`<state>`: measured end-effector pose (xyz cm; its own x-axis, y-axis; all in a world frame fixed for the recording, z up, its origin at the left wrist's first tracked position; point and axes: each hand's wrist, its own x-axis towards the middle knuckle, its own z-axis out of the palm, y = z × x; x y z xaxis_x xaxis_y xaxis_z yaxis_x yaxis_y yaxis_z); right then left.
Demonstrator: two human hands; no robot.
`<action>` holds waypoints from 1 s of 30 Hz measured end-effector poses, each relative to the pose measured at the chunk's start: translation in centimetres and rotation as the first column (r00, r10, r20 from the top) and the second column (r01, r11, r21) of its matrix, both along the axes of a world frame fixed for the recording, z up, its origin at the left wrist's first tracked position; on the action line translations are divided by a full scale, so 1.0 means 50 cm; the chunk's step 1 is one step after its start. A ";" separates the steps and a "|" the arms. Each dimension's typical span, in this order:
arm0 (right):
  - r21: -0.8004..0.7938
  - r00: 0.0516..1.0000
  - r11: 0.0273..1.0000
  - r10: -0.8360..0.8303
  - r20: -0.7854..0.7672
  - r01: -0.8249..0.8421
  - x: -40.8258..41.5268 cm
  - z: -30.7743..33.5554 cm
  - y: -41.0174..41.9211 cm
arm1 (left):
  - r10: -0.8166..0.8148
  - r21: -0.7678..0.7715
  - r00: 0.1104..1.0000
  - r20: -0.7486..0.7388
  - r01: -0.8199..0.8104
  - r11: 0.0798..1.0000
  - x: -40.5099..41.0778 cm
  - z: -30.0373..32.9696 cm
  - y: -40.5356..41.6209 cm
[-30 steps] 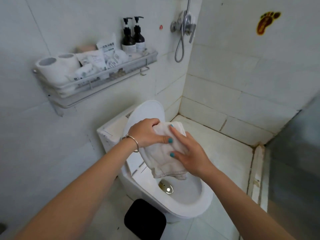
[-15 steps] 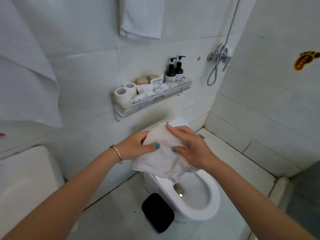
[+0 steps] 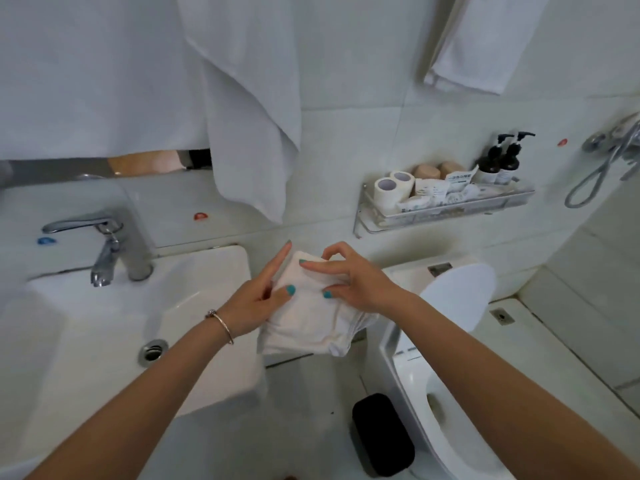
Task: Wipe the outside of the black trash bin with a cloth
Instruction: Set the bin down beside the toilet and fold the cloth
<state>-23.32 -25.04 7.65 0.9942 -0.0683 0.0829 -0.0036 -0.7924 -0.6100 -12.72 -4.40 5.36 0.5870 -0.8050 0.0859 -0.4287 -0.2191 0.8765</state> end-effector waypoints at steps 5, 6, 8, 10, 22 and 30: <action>0.006 0.987 0.992 0.123 -0.100 -0.123 0.162 -0.043 0.054 | 0.067 -0.010 0.998 -0.012 -0.067 0.998 0.098 -0.046 0.080; -0.006 0.983 0.989 0.145 -0.115 -0.147 0.196 -0.050 0.062 | 0.077 -0.007 0.997 0.000 -0.077 0.997 0.117 -0.058 0.093; -0.009 0.975 0.983 0.178 -0.133 -0.181 0.264 -0.063 0.078 | 0.123 0.006 0.992 0.025 -0.123 0.992 0.158 -0.084 0.121; -0.008 0.971 0.982 0.184 -0.153 -0.187 0.329 -0.080 0.096 | 0.180 0.027 0.982 0.051 -0.181 0.983 0.200 -0.115 0.146; -0.172 0.967 0.984 -0.090 -0.240 0.049 0.439 -0.215 0.082 | 0.335 0.310 0.941 -0.050 -0.304 0.901 0.289 -0.223 0.119; -0.092 0.873 0.986 0.075 -0.482 -0.136 0.319 -0.299 0.109 | 0.142 0.525 0.989 0.050 -0.148 0.838 0.261 -0.272 0.102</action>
